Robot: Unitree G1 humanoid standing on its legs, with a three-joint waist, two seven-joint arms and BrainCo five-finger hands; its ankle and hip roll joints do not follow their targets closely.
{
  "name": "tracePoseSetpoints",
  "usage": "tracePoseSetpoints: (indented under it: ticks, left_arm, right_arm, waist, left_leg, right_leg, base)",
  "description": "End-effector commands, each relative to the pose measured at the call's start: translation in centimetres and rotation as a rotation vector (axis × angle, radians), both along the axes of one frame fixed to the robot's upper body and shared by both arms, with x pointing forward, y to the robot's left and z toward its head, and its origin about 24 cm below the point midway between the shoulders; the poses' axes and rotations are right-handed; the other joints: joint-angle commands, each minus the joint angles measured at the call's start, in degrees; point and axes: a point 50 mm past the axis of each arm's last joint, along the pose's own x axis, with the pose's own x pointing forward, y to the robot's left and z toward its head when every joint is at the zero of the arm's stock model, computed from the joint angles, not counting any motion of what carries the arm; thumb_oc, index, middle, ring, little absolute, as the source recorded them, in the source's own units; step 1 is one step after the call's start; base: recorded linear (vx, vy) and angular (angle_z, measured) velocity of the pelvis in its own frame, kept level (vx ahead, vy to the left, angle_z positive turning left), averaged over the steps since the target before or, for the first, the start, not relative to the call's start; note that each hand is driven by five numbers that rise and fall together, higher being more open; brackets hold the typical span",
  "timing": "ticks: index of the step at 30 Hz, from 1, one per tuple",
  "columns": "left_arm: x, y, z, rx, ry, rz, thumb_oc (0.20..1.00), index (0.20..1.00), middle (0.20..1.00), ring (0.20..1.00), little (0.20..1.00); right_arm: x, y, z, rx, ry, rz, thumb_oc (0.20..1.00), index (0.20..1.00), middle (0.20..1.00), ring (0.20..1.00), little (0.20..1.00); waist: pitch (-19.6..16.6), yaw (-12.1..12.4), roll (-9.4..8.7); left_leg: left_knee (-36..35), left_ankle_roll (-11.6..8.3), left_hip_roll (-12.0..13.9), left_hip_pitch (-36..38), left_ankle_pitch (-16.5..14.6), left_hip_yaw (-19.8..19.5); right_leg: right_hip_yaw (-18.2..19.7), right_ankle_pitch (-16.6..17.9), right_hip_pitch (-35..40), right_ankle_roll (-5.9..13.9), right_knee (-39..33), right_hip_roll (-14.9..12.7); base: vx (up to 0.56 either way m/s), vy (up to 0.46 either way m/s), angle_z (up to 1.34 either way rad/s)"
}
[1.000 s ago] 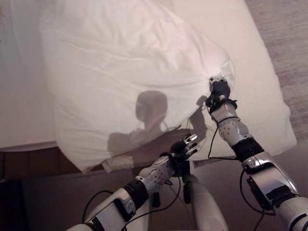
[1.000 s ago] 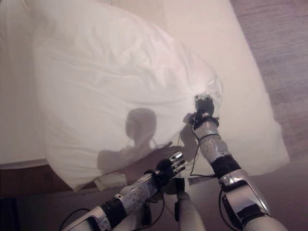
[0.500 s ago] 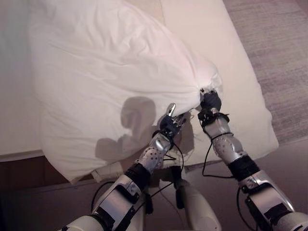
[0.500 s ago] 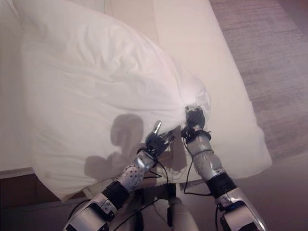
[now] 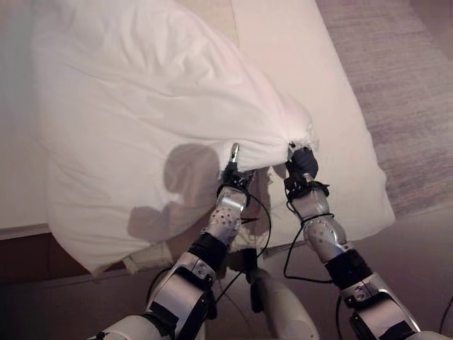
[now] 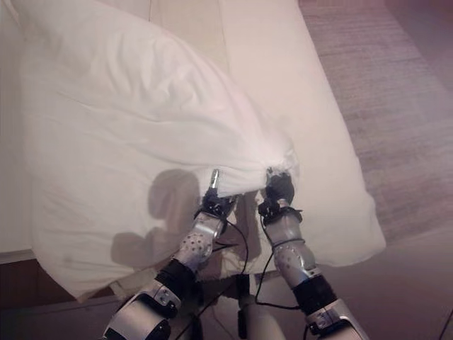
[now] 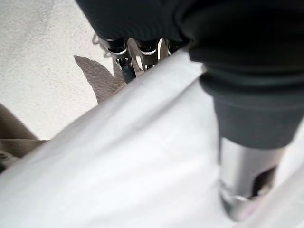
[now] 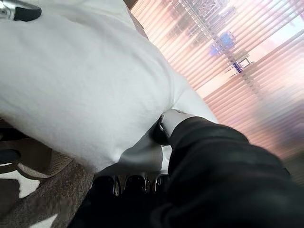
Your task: Make the bed
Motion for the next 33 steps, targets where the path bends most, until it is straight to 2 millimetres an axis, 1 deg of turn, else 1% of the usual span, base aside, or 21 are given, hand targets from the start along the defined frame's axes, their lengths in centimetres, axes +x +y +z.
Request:
tracePoseSetpoints:
  ticks: [1, 2, 3, 4, 8, 11, 12, 13, 15, 16, 17, 18, 20, 21, 23, 24, 28, 29, 30, 31, 33]
  left_arm:
    - [2.1, 4.6, 0.6, -0.050, 0.051, 0.299, 1.000, 1.000, 1.000, 1.000, 1.000]
    - [2.2, 5.1, 0.4, -0.055, 0.068, 0.323, 1.000, 1.000, 1.000, 1.000, 1.000]
    - [2.1, 6.2, 0.3, -0.060, 0.068, 0.374, 1.000, 1.000, 1.000, 1.000, 1.000]
    - [2.1, 6.2, 0.3, -0.059, 0.069, 0.375, 1.000, 1.000, 1.000, 1.000, 1.000]
    - [1.7, 8.8, -0.1, -0.028, 0.058, 0.471, 1.000, 1.000, 1.000, 1.000, 1.000]
    - [1.0, 10.4, -0.9, -0.010, 0.058, 0.530, 1.000, 1.000, 1.000, 1.000, 1.000]
    - [0.5, 11.3, -1.5, 0.002, 0.064, 0.563, 1.000, 1.000, 1.000, 1.000, 1.000]
    - [0.5, 11.3, -1.6, 0.004, 0.065, 0.563, 1.000, 1.000, 1.000, 1.000, 1.000]
    - [-0.1, 12.3, -2.2, 0.028, 0.072, 0.594, 1.000, 1.000, 1.000, 1.000, 1.000]
    - [-0.4, 12.7, -2.5, 0.035, 0.069, 0.607, 0.950, 0.950, 0.950, 0.950, 0.950]
    - [-0.6, 13.1, -2.7, 0.062, 0.068, 0.615, 0.658, 0.658, 0.658, 0.658, 0.658]
    - [-0.8, 13.3, -2.9, 0.093, 0.066, 0.616, 0.200, 0.200, 0.200, 0.200, 0.200]
    - [-1.2, 13.6, -3.4, 0.149, 0.063, 0.606, 0.200, 0.200, 0.200, 0.200, 0.200]
    - [-1.2, 13.6, -3.4, 0.149, 0.063, 0.606, 0.200, 0.200, 0.200, 0.200, 0.200]
    - [-2.0, 14.0, -4.4, 0.268, 0.049, 0.552, 0.200, 0.200, 0.200, 0.200, 0.200]
    - [-2.0, 14.0, -4.4, 0.269, 0.048, 0.551, 0.200, 0.200, 0.200, 0.200, 0.200]
    - [-2.8, 14.1, -5.4, 0.394, 0.013, 0.464, 0.200, 0.200, 0.200, 0.200, 0.200]
    - [-3.1, 13.8, -5.5, 0.431, -0.024, 0.422, 0.200, 0.200, 0.200, 0.200, 0.200]
    - [-3.1, 13.7, -5.5, 0.431, -0.025, 0.421, 0.200, 0.200, 0.200, 0.200, 0.200]
    - [-3.2, 13.4, -5.5, 0.457, -0.044, 0.390, 0.200, 0.200, 0.200, 0.200, 0.200]
    - [-3.5, 13.3, -5.4, 0.483, -0.086, 0.356, 0.200, 0.200, 0.200, 0.200, 0.200]
  right_arm:
    - [-2.1, -5.0, 3.1, 0.104, -0.228, -0.240, 0.200, 0.200, 0.200, 0.200, 0.200]
    - [-2.2, -4.9, 2.8, 0.108, -0.217, -0.236, 0.200, 0.200, 0.200, 0.200, 0.200]
    - [-2.4, -4.9, 2.1, 0.113, -0.193, -0.243, 0.200, 0.200, 0.200, 0.200, 0.200]
    - [-2.4, -4.9, 2.0, 0.114, -0.192, -0.242, 0.200, 0.200, 0.200, 0.200, 0.200]
    - [-2.6, -5.0, 0.0, 0.129, -0.116, -0.256, 0.200, 0.200, 0.200, 0.200, 0.200]
    - [-2.6, -4.9, -1.8, 0.156, -0.048, -0.265, 0.200, 0.200, 0.200, 0.200, 0.200]
    - [-2.6, -4.8, -2.9, 0.169, -0.001, -0.268, 0.200, 0.200, 0.200, 0.200, 0.200]
    - [-2.6, -4.8, -2.9, 0.170, 0.000, -0.268, 0.200, 0.200, 0.200, 0.200, 0.200]
    - [-2.6, -4.7, -4.2, 0.174, 0.057, -0.272, 0.200, 0.200, 0.200, 0.200, 0.200]
    - [-2.7, -4.6, -4.6, 0.181, 0.072, -0.269, 0.200, 0.200, 0.200, 0.200, 0.200]
    - [-2.8, -4.6, -5.2, 0.178, 0.096, -0.270, 0.200, 0.200, 0.200, 0.200, 0.200]
    - [-2.8, -4.6, -6.0, 0.179, 0.128, -0.276, 0.200, 0.200, 0.200, 0.200, 0.200]
    - [-2.9, -4.6, -7.2, 0.183, 0.174, -0.287, 0.200, 0.200, 0.200, 0.200, 0.200]
    - [-2.9, -4.6, -7.2, 0.183, 0.174, -0.287, 0.200, 0.200, 0.200, 0.200, 0.200]
    - [-3.3, -5.2, -9.0, 0.191, 0.244, -0.319, 0.200, 0.200, 0.200, 0.200, 0.200]
    - [-3.3, -5.2, -9.0, 0.192, 0.244, -0.319, 0.200, 0.200, 0.200, 0.200, 0.200]
    - [-3.9, -5.7, -10.8, 0.181, 0.312, -0.326, 0.200, 0.200, 0.200, 0.200, 0.200]
    - [-4.3, -6.5, -11.4, 0.176, 0.330, -0.350, 0.200, 0.200, 0.200, 0.200, 0.200]
    - [-4.3, -6.5, -11.4, 0.176, 0.330, -0.350, 0.200, 0.200, 0.200, 0.200, 0.200]
    - [-4.5, -6.9, -11.8, 0.165, 0.341, -0.363, 0.200, 0.200, 0.200, 0.200, 0.200]
    - [-4.8, -7.5, -12.2, 0.153, 0.354, -0.372, 0.200, 0.200, 0.200, 0.200, 0.200]
  waist:
    - [-4.6, 0.2, -2.87]
    - [-4.6, 0.4, -2.97]
    - [-4.7, 0.9, -3.22]
    - [-4.8, 0.9, -3.24]
    - [-4.9, 2.2, -3.82]
    - [-5.2, 3.0, -4.17]
    - [-5.5, 3.8, -4.18]
    - [-5.5, 3.7, -4.21]
    - [-5.8, 4.5, -4.23]
    - [-6.0, 4.7, -4.27]
    - [-6.1, 5.1, -4.24]
    - [-6.3, 5.4, -4.21]
    - [-6.4, 6.0, -3.84]
    - [-6.4, 6.0, -3.83]
    - [-6.6, 6.8, -2.56]
    - [-6.6, 6.8, -2.58]
    - [-7.2, 7.0, -0.90]
    - [-7.0, 7.1, -0.19]
    - [-7.1, 7.0, -0.17]
    - [-7.1, 6.7, 0.13]
    - [-6.8, 6.2, 0.24]
  left_leg:
    - [0.0, -2.43, -2.9, 4.9, -8.3, 2.1]
    - [0.0, -2.52, -2.8, 5.2, -8.4, 1.9]
    - [0.0, -2.64, -2.7, 5.3, -8.4, 1.5]
    - [0.0, -2.65, -2.7, 5.4, -8.4, 1.5]
    - [0.0, -3.18, -2.6, 5.6, -8.2, 0.5]
    - [0.0, -3.40, -2.4, 5.9, -8.1, -0.4]
    - [0.0, -3.48, -2.4, 6.1, -8.0, -0.8]
    - [0.0, -3.49, -2.4, 6.2, -8.1, -0.9]
    - [0.0, -3.56, -2.4, 6.6, -8.1, -1.6]
    - [0.0, -3.59, -2.4, 6.8, -8.1, -1.9]
    - [0.0, -3.62, -2.4, 6.9, -8.2, -2.2]
    - [0.0, -3.67, -2.5, 7.2, -8.2, -2.6]
    - [0.0, -3.66, -2.6, 7.6, -8.2, -3.6]
    - [0.0, -3.66, -2.6, 7.6, -8.2, -3.6]
    - [0.0, -3.31, -2.9, 9.3, -8.7, -5.5]
    - [0.0, -3.27, -3.0, 9.2, -8.4, -5.6]
    - [0.0, -2.55, -3.7, 12.0, -8.6, -7.6]
    - [1.5, -2.39, -4.3, 12.5, -9.0, -9.2]
    - [1.6, -2.35, -4.4, 12.2, -8.8, -9.3]
    - [4.0, -2.37, -4.8, 11.4, -9.8, -9.8]
    - [8.5, -2.92, -4.2, 9.4, -11.3, -9.6]
  right_leg:
    - [0.1, 4.9, -1.1, 6.80, -5.5, -2.8]
    - [-0.1, 4.5, -0.8, 6.60, -5.1, -2.8]
    - [-0.6, 4.1, -0.8, 6.37, -4.5, -2.8]
    - [-0.6, 4.1, -0.8, 6.36, -4.5, -2.8]
    - [-1.9, 3.4, 0.0, 5.92, -4.3, -2.9]
    - [-3.2, 3.2, 1.2, 5.80, -5.0, -2.9]
    - [-3.9, 3.0, 1.8, 5.70, -5.2, -2.9]
    - [-4.0, 2.9, 2.0, 5.70, -5.2, -2.9]
    - [-4.5, 2.7, 2.6, 5.59, -5.2, -2.9]
    - [-4.8, 2.5, 2.9, 5.51, -5.1, -2.9]
    - [-5.1, 2.3, 3.2, 5.47, -5.0, -3.0]
    - [-5.5, 2.1, 3.5, 5.40, -4.8, -3.2]
    - [-6.4, 1.3, 4.0, 5.24, -3.7, -3.4]
    - [-6.5, 1.3, 4.0, 5.24, -3.7, -3.4]
    - [-7.9, -0.9, 5.2, 4.95, -0.6, -4.0]
    - [-8.0, -0.7, 5.1, 4.94, -0.6, -4.1]
    - [-8.2, -2.9, 7.2, 4.22, 1.8, -4.3]
    - [-8.9, -3.9, 8.2, 3.94, 2.5, -4.9]
    - [-9.1, -3.6, 8.1, 3.95, 2.3, -4.9]
    - [-10.3, -3.5, 8.9, 3.96, 2.2, -5.7]
    - [-12.5, -3.1, 10.1, 4.29, 1.8, -7.1]
  base:
    - [0.01, -0.024, 0.09]
    - [0.02, -0.047, 0.10]
    - [0.02, -0.040, 0.12]
    - [0.01, -0.042, 0.13]
    - [0.00, -0.056, 0.10]
    - [0.00, -0.066, 0.21]
    - [0.00, -0.051, 0.16]
    - [0.01, -0.046, 0.17]
    - [0.00, -0.033, 0.22]
    - [0.01, -0.036, 0.09]
    - [0.01, -0.031, 0.06]
    - [0.01, -0.024, 0.07]
    - [0.00, -0.018, 0.24]
    - [0.00, -0.011, 0.33]
    - [0.03, 0.009, 0.22]
    - [0.03, 0.025, 0.19]
    - [0.05, 0.033, 0.34]
    - [0.03, 0.044, 0.40]
    - [0.01, 0.050, 0.48]
    - [-0.01, 0.033, 0.58]
    - [-0.02, 0.082, 0.80]
